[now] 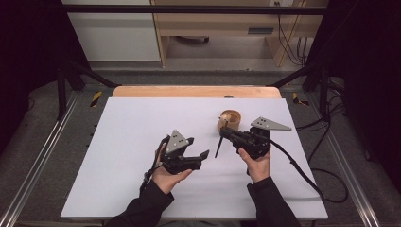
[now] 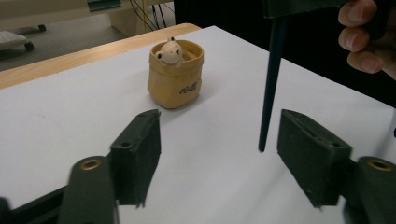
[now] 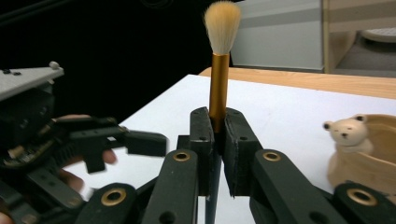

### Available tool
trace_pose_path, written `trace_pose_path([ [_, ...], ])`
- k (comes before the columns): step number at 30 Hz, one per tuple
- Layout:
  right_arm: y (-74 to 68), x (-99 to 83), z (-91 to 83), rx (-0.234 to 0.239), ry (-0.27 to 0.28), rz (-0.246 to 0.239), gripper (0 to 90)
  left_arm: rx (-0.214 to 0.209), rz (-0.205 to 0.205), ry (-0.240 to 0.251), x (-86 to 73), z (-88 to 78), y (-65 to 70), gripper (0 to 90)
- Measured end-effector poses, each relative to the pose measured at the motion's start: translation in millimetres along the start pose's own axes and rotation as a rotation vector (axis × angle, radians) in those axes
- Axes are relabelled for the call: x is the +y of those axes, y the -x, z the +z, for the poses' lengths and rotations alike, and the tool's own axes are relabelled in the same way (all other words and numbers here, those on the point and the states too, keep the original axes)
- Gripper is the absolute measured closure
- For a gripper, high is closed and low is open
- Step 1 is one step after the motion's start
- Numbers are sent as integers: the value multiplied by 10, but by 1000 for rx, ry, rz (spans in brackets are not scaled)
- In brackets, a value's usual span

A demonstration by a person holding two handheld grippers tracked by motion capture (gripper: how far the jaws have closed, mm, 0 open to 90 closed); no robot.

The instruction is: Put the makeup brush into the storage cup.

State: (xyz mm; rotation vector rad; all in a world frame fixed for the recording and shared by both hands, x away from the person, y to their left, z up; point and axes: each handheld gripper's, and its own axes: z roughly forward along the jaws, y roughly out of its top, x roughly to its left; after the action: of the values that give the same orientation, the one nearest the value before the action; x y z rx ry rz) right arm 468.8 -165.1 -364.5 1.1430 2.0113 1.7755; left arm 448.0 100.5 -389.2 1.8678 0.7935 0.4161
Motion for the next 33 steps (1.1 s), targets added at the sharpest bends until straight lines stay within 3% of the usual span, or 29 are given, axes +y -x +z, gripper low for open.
trace_pose_path([
  [12,92,-5,-94,-46,-12,-24,833,31,-17,20,-76,-297,-307,126],
  [24,168,57,-231,-80,-1,-43,834,52,-25,31,-214,-570,-536,96],
  [33,236,126,-274,-115,9,-55,834,91,-39,23,-368,-713,-704,82],
])
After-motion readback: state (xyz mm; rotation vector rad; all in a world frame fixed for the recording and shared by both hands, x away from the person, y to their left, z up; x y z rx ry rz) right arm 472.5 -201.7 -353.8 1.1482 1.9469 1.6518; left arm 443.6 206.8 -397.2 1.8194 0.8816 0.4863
